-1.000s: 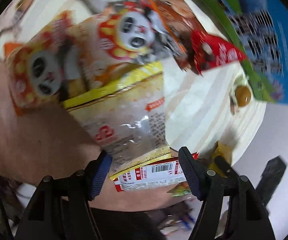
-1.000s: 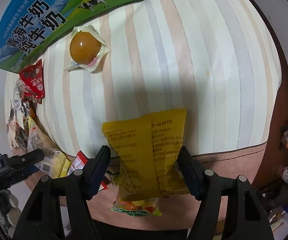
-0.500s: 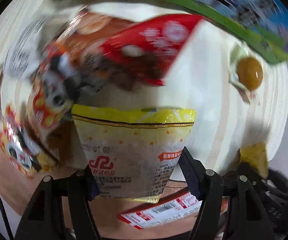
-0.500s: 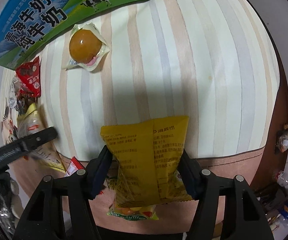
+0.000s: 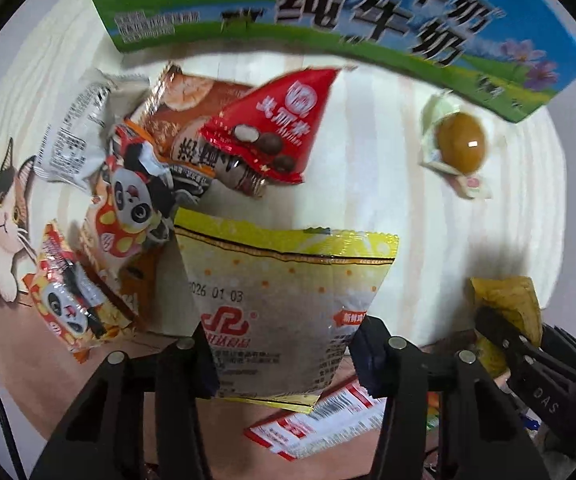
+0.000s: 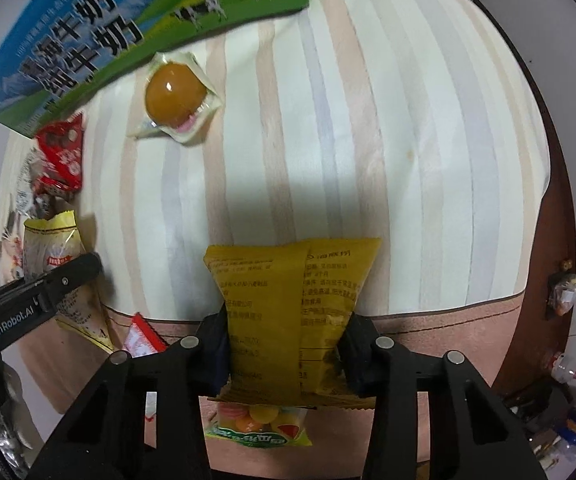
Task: Organize snacks
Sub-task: 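Carry both bags over the box and release them inside, then grasp the panda-print packet with the left tool while the right tool grasps the watermelon candy bag, then carry both packets into the box and open both tools to release them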
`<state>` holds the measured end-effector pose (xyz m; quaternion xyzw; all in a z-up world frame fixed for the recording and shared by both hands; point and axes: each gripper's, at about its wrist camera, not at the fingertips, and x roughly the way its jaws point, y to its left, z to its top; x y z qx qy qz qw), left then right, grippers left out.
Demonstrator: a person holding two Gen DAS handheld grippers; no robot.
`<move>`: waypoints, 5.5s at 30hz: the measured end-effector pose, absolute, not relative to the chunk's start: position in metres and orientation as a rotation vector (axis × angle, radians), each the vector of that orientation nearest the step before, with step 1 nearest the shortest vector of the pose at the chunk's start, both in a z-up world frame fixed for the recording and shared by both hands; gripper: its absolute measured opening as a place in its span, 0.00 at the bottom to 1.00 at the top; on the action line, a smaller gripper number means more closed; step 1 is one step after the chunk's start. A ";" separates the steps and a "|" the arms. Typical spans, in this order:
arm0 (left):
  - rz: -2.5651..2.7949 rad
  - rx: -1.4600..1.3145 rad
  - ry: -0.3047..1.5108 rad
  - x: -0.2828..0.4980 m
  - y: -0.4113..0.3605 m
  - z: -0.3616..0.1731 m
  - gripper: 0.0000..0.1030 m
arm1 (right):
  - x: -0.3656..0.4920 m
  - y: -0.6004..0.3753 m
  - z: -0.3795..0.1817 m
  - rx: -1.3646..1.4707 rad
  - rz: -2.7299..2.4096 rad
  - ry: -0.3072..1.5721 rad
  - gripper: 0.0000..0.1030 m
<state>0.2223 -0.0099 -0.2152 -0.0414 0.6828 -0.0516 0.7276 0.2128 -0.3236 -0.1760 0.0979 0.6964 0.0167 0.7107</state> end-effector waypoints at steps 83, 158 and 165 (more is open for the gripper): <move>-0.085 -0.016 1.089 0.357 0.022 -0.013 0.93 | 0.379 -0.286 0.032 0.112 0.119 1.143 0.96; 0.080 -0.083 1.629 0.166 0.078 -0.278 0.58 | 0.142 -0.314 -0.199 0.234 0.040 1.661 0.53; 0.025 -0.072 1.556 0.174 0.058 -0.224 0.49 | 0.137 -0.305 -0.191 0.249 0.053 1.615 0.50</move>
